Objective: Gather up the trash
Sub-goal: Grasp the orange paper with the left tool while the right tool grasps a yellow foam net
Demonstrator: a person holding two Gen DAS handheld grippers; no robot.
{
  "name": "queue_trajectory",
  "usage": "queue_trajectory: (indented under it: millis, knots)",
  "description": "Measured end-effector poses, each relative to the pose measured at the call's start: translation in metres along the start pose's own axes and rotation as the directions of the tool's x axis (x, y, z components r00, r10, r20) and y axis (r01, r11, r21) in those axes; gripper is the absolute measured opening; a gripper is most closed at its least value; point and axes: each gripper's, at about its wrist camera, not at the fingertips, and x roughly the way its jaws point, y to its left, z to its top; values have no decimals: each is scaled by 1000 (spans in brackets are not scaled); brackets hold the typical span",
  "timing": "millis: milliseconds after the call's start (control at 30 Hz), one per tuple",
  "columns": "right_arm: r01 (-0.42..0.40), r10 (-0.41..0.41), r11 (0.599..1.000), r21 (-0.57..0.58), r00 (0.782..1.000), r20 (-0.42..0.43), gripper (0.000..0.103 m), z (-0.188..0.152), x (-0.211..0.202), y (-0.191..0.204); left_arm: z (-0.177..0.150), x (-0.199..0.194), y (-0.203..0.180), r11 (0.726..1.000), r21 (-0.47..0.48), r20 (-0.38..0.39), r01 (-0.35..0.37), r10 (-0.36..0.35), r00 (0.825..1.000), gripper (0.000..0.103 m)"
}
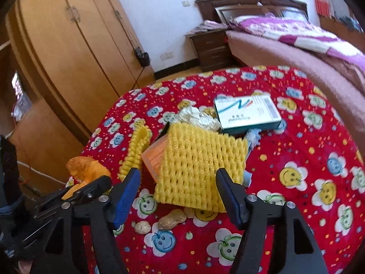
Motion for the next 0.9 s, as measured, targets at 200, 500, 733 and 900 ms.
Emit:
queue_trajectory:
  millis: [200, 500, 733, 900]
  knots:
    - [-7, 7, 999, 49, 1000, 13, 19, 0, -6, -14, 1, -3, 4, 1000, -12, 5, 9, -9, 1000, 22]
    - [-31, 25, 998, 59, 995, 98, 13, -9, -46, -22, -1, -18, -9, 999, 4, 18, 39, -39, 999, 22]
    - [-48, 36, 997, 64, 981, 189, 13, -20, -94, -30, -1, -33, -31, 996, 33, 28, 80, -81, 996, 22]
    - [-54, 32, 995, 89, 972, 232, 13, -28, -120, -43, -3, -42, -53, 989, 59, 14, 133, -134, 991, 22]
